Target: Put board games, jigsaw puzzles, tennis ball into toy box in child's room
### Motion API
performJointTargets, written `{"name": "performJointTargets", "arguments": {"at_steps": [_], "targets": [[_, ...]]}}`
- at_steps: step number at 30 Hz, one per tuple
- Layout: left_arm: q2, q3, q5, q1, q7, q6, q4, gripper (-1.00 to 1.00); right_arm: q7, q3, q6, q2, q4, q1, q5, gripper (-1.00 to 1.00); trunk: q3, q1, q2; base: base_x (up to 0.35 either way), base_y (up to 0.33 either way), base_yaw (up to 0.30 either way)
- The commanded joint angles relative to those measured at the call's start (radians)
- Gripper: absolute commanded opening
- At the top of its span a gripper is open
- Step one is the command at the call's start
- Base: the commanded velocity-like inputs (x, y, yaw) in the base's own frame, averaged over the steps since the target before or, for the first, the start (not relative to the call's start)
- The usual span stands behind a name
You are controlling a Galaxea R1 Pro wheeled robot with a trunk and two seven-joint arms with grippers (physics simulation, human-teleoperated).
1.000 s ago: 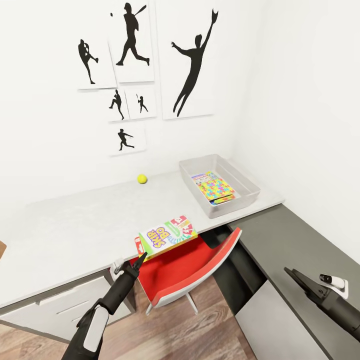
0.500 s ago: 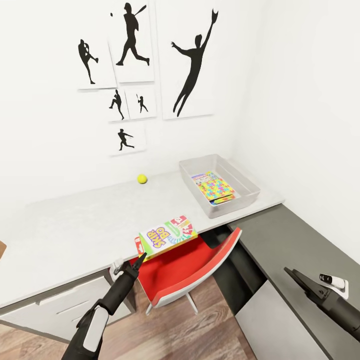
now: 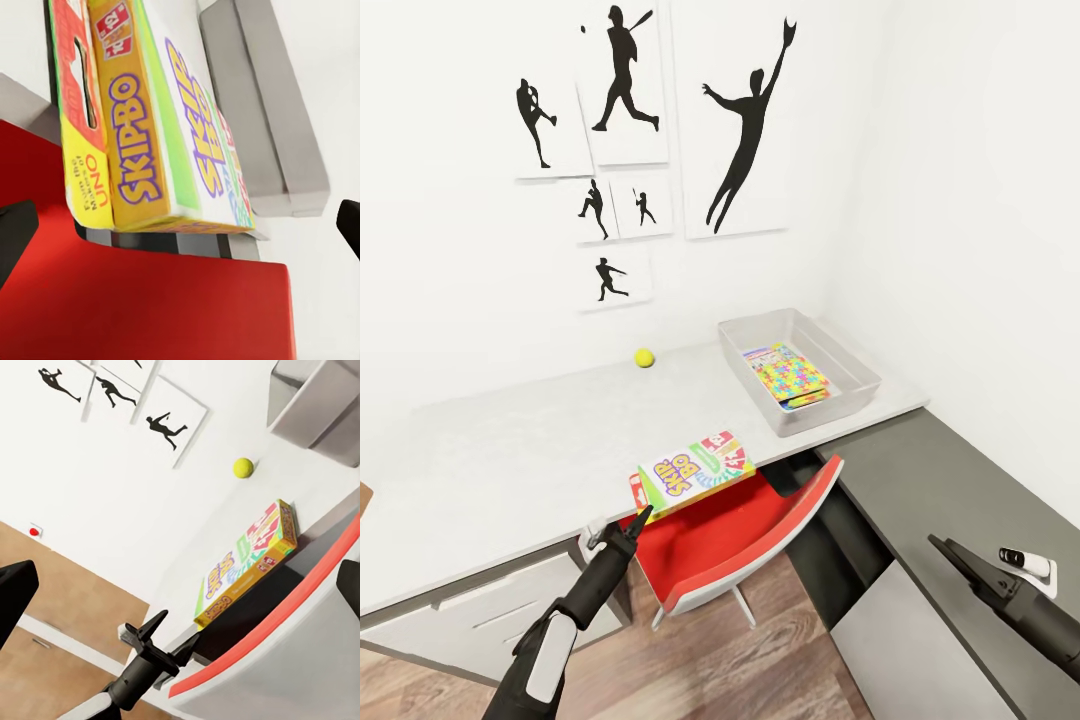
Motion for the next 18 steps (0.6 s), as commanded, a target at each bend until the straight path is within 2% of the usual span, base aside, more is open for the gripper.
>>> {"name": "performJointTargets", "arguments": {"at_steps": [1, 9, 18], "targets": [[-0.001, 0.004, 0.005, -0.001, -0.004, 0.010, 0.000, 1.00, 0.001, 0.000, 0.009, 0.000, 0.000, -0.001, -0.004, 1.00, -0.001, 0.000, -0.001, 0.000, 0.000, 0.000], [0.001, 0.008, 0.005, -0.001, -0.002, 0.010, 0.010, 1.00, 0.001, -0.001, 0.009, -0.001, 0.000, -0.001, -0.004, 1.00, -0.001, 0.000, -0.001, 0.000, 0.000, 0.000], [0.003, 0.036, 0.004, -0.014, -0.002, 0.008, 0.073, 1.00, 0.001, -0.002, 0.009, -0.001, 0.001, -0.001, -0.003, 1.00, -0.001, 0.000, -0.001, 0.000, 0.000, 0.000]]}}
